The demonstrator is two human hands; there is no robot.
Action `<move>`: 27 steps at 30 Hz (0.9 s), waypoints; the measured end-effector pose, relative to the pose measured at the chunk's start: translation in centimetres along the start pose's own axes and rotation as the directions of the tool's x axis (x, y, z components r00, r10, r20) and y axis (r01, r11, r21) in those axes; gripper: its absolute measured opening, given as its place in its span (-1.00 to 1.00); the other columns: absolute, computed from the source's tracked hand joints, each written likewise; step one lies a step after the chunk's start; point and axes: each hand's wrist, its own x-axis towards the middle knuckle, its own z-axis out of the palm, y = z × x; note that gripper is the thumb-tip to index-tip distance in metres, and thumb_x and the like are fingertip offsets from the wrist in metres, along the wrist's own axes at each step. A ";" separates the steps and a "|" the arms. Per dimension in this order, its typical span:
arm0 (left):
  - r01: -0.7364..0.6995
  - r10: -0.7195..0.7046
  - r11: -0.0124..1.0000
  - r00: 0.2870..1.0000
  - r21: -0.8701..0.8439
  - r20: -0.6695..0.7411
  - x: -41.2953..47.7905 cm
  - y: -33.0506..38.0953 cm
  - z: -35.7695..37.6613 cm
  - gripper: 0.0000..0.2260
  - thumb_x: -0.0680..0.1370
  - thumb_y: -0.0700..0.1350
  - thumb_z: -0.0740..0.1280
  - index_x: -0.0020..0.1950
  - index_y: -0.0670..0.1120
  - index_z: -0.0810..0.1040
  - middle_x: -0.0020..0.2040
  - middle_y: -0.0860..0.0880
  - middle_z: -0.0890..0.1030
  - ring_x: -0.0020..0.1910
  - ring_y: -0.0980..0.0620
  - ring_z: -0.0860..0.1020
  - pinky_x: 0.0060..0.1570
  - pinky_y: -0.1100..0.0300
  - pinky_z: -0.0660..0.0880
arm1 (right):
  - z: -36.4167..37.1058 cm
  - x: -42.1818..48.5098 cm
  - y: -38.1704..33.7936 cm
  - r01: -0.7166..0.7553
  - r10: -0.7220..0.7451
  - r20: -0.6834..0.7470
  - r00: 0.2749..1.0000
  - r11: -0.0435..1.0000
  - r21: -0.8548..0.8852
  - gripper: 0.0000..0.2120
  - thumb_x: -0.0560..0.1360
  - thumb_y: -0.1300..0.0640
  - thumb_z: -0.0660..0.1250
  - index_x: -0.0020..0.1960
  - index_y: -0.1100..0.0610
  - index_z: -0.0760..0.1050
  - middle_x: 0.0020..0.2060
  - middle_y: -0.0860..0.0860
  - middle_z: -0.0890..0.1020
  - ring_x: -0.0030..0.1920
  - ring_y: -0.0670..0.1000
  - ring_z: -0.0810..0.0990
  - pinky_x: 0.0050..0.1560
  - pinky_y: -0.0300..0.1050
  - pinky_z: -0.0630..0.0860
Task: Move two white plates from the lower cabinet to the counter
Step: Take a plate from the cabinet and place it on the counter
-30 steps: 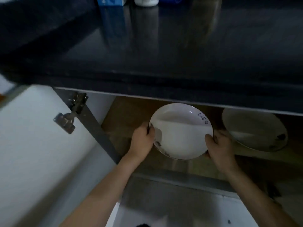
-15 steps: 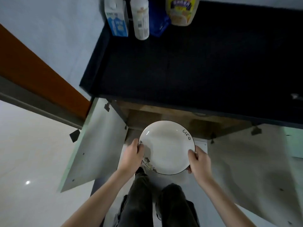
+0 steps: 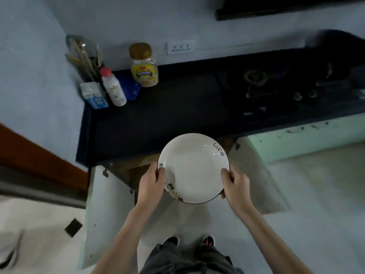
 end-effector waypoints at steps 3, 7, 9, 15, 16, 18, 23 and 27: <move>-0.126 0.108 0.989 0.972 0.076 0.210 0.4 0.0 1.8 -0.76 0.63 -0.02 0.18 -0.23 -0.01 0.38 -0.37 0.04 0.50 -0.41 0.16 0.39 -0.39 0.23 0.33 | -1.4 -3.8 2.2 -0.128 0.133 -0.171 0.976 0.991 0.040 -0.53 0.57 0.27 0.17 -0.41 -0.17 0.39 -0.59 -0.12 0.44 -0.66 -0.07 0.42 -0.62 -0.32 0.33; -0.318 0.218 0.941 0.830 0.115 0.513 -0.3 1.1 5.5 -0.76 0.64 -0.10 0.19 -0.25 -0.01 0.37 -0.40 0.16 0.52 -0.45 0.17 0.44 -0.46 0.35 0.33 | -2.9 -10.7 5.6 -0.289 0.321 -0.386 0.865 0.947 0.139 -0.75 0.60 0.29 0.17 -0.24 0.15 0.45 -0.55 -0.01 0.46 -0.60 -0.02 0.45 -0.60 -0.09 0.37; -0.416 0.255 0.901 0.732 0.119 0.631 -1.4 2.4 8.2 -0.75 0.64 -0.11 0.18 -0.25 0.01 0.37 -0.41 0.16 0.52 -0.43 0.15 0.46 -0.45 0.33 0.34 | -3.7 -14.3 7.1 -0.325 0.385 -0.492 0.781 0.923 0.205 -0.83 0.61 0.28 0.18 -0.11 0.31 0.48 -0.44 0.28 0.49 -0.51 0.09 0.44 -0.50 0.14 0.44; -0.635 0.329 0.773 0.398 -0.002 0.856 -7.7 6.1 18.3 -0.77 0.63 -0.17 0.20 -0.21 -0.20 0.38 -0.48 -0.02 0.33 -0.48 0.01 0.30 -0.39 0.01 0.20 | -8.0 -22.5 11.2 -0.357 0.504 -0.730 0.462 0.859 0.366 -0.79 0.61 0.29 0.20 -0.16 0.31 0.50 -0.43 0.35 0.50 -0.55 0.12 0.48 -0.55 0.20 0.45; -0.656 0.332 0.754 0.353 -0.021 0.875 -8.9 6.5 20.1 -0.76 0.63 -0.17 0.20 -0.24 -0.18 0.36 -0.49 0.02 0.31 -0.49 0.02 0.27 -0.40 0.03 0.17 | -8.9 -23.4 12.0 -0.355 0.520 -0.747 0.415 0.848 0.394 -0.78 0.61 0.28 0.20 -0.17 0.31 0.49 -0.43 0.36 0.49 -0.55 0.11 0.48 -0.56 0.20 0.44; -0.679 0.327 0.732 0.286 -0.050 0.901 -11.3 7.1 23.9 -0.72 0.62 -0.19 0.21 -0.29 -0.10 0.32 -0.51 0.03 0.30 -0.51 0.03 0.27 -0.41 0.03 0.16 | -11.0 -25.0 14.1 -0.363 0.551 -0.765 0.332 0.823 0.436 -0.77 0.61 0.27 0.19 -0.19 0.32 0.48 -0.42 0.37 0.47 -0.52 0.16 0.46 -0.54 0.21 0.44; -0.706 0.271 0.707 0.217 -0.041 0.938 -16.5 8.9 33.6 -0.73 0.62 -0.17 0.21 -0.28 -0.07 0.30 -0.51 0.02 0.32 -0.50 0.04 0.32 -0.42 0.10 0.24 | -18.3 -26.5 19.6 -0.396 0.597 -0.775 0.206 0.775 0.492 -0.72 0.59 0.24 0.21 -0.26 0.35 0.39 -0.43 0.37 0.42 -0.43 0.39 0.46 -0.44 0.27 0.43; -0.710 0.295 0.703 0.226 -0.051 0.928 -19.2 12.6 40.6 -0.75 0.63 -0.20 0.21 -0.24 -0.22 0.36 -0.47 0.00 0.32 -0.44 -0.05 0.29 -0.38 0.03 0.19 | -26.3 -25.0 22.4 -0.385 0.600 -0.763 0.238 0.780 0.493 -0.73 0.60 0.28 0.19 -0.26 0.36 0.39 -0.48 0.34 0.39 -0.54 0.21 0.44 -0.56 0.07 0.39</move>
